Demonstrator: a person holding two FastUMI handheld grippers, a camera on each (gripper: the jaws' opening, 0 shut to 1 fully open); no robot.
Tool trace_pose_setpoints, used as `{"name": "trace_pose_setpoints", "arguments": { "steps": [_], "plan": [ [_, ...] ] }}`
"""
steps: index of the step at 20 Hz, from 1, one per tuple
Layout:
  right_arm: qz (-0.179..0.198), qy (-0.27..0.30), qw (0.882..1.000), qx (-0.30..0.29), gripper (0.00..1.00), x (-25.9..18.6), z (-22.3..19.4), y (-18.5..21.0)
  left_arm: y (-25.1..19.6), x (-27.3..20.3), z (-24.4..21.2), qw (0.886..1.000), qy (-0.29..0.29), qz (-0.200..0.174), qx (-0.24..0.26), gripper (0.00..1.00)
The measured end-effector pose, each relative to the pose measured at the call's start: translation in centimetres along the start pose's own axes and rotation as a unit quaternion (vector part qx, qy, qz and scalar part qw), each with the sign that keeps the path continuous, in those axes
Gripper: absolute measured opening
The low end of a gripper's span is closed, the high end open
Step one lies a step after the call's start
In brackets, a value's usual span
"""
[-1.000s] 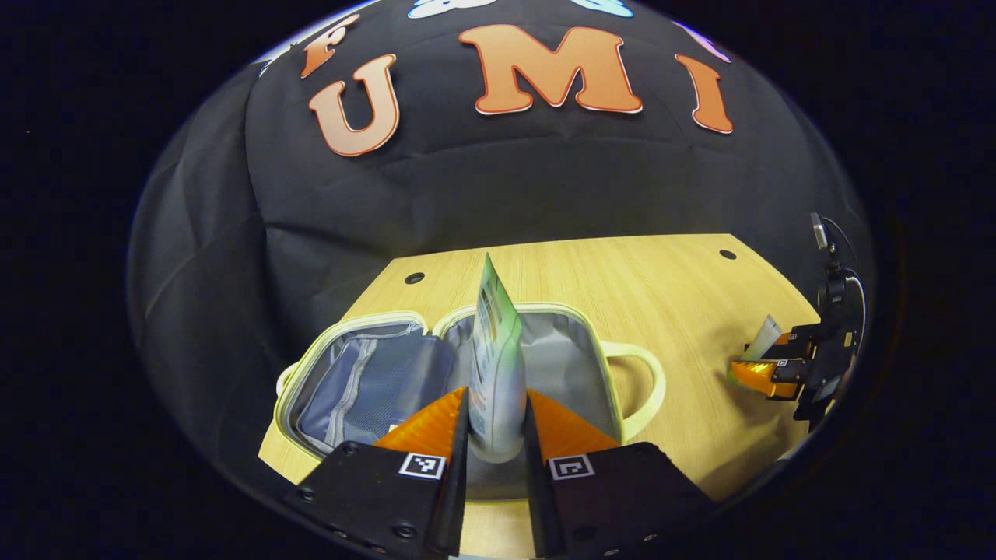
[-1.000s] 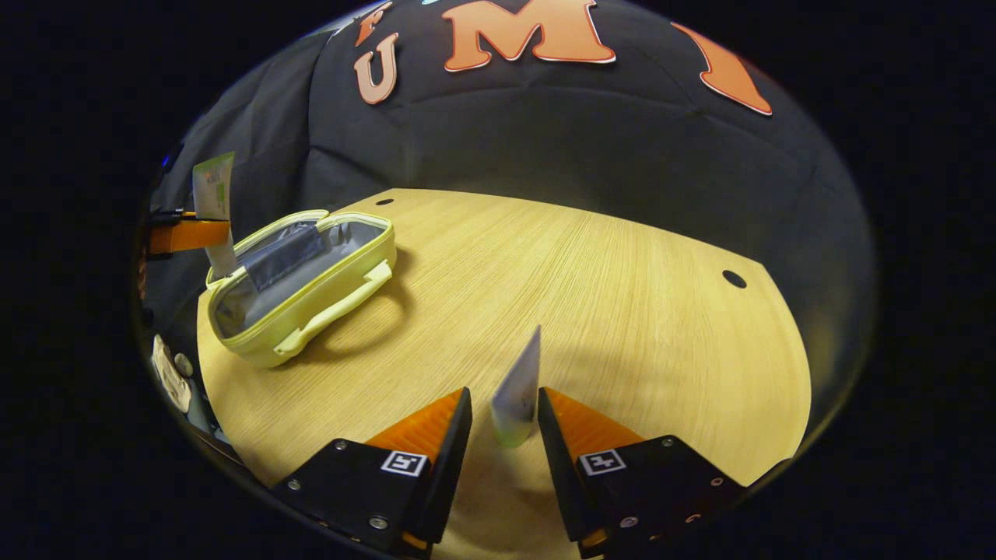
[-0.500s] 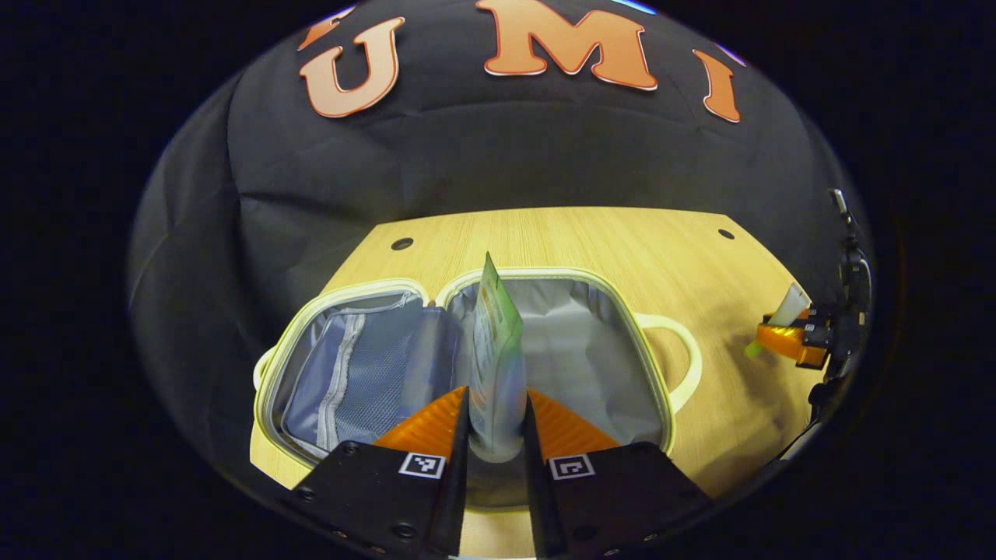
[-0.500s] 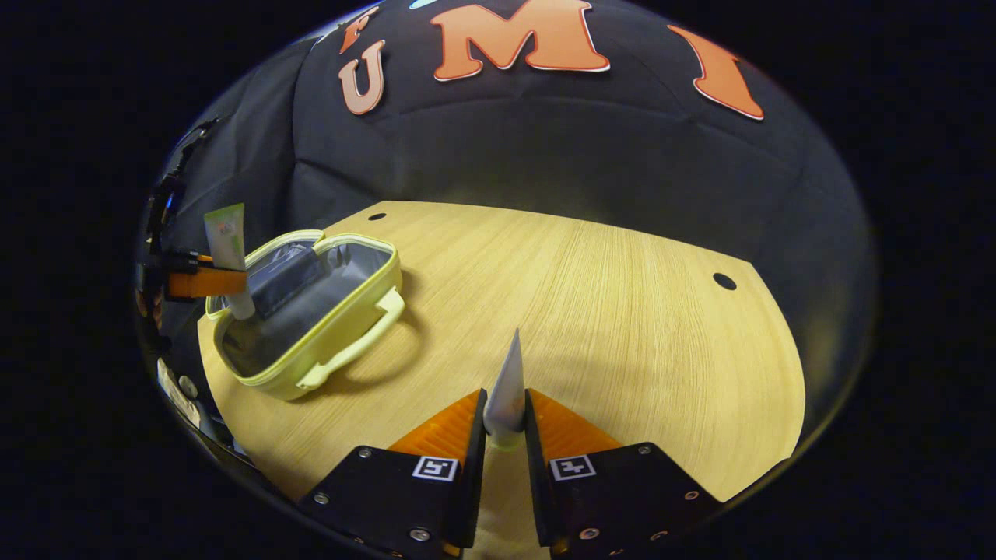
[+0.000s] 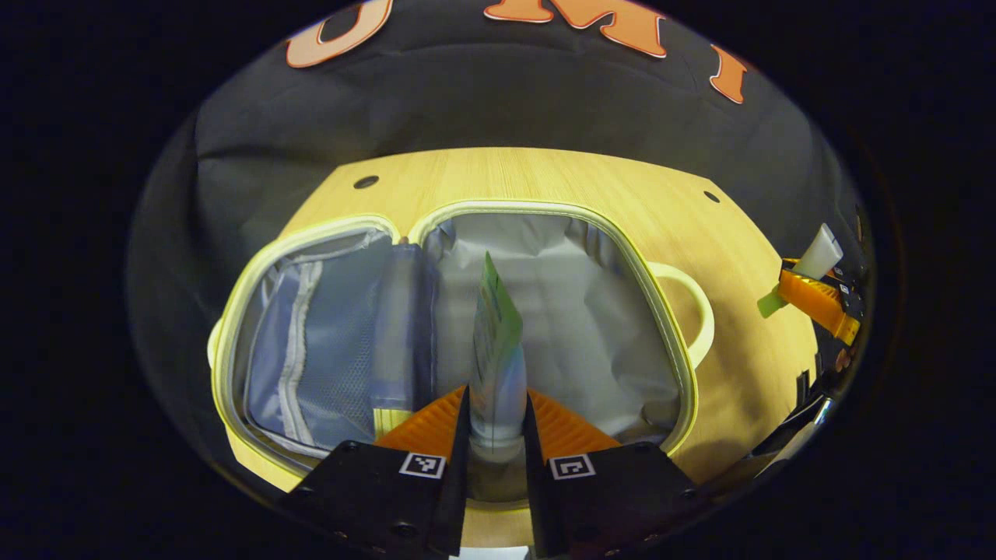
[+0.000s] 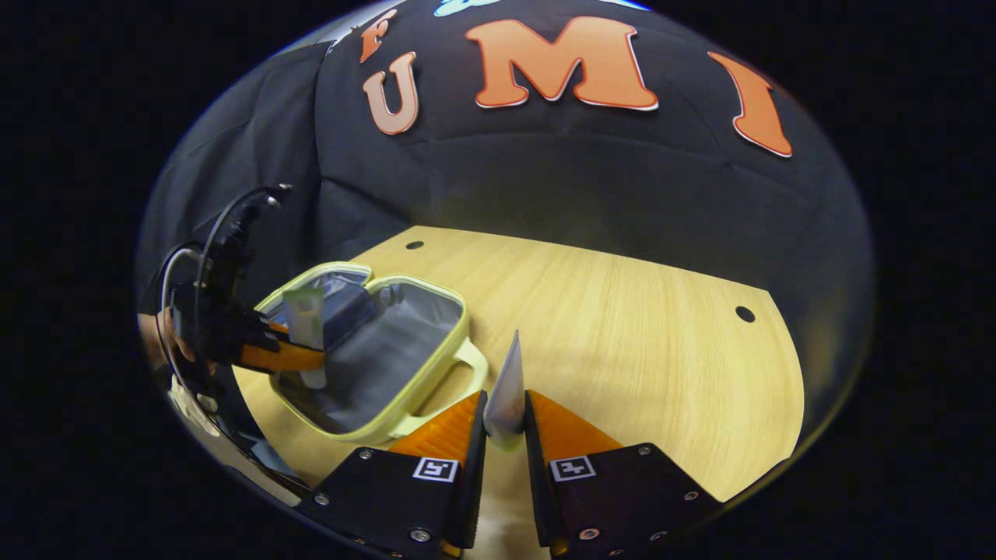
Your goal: First open the suitcase, pack the skin care products into it, and then close the suitcase.
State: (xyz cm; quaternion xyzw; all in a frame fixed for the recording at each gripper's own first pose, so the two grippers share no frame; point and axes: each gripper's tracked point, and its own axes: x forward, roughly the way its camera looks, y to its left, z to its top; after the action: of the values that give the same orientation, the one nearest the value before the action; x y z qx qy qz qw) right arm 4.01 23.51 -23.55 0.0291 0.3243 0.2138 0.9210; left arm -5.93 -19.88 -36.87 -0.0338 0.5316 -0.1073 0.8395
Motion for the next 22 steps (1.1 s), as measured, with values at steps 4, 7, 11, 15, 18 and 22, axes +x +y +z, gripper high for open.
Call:
{"name": "trace_pose_setpoints", "arguments": {
  "steps": [4,7,11,15,18,22],
  "plan": [
    [0.024,0.009,1.000,-0.003,0.29,1.0,1.1,4.6,1.1,1.7,-1.4,0.997,0.075,-0.010,-0.009,0.34],
    [0.033,0.024,0.999,0.002,0.29,2.5,1.2,7.6,1.2,3.0,-0.4,0.995,0.088,-0.026,-0.030,0.34],
    [0.036,0.052,0.998,0.009,0.29,5.0,0.4,10.5,0.9,4.7,-0.3,0.995,0.090,-0.041,-0.033,0.38],
    [0.043,0.078,0.996,0.020,0.29,7.1,-0.3,12.1,0.2,2.8,1.4,0.996,0.032,-0.072,-0.047,0.45],
    [0.051,0.096,0.994,0.026,0.29,8.1,-0.8,12.4,1.9,-0.3,2.8,0.995,-0.027,-0.078,-0.061,0.66],
    [0.070,0.142,0.987,0.031,0.29,9.8,-2.8,14.3,7.8,-4.4,5.6,0.992,-0.093,-0.028,-0.081,0.82]
  ]
}}
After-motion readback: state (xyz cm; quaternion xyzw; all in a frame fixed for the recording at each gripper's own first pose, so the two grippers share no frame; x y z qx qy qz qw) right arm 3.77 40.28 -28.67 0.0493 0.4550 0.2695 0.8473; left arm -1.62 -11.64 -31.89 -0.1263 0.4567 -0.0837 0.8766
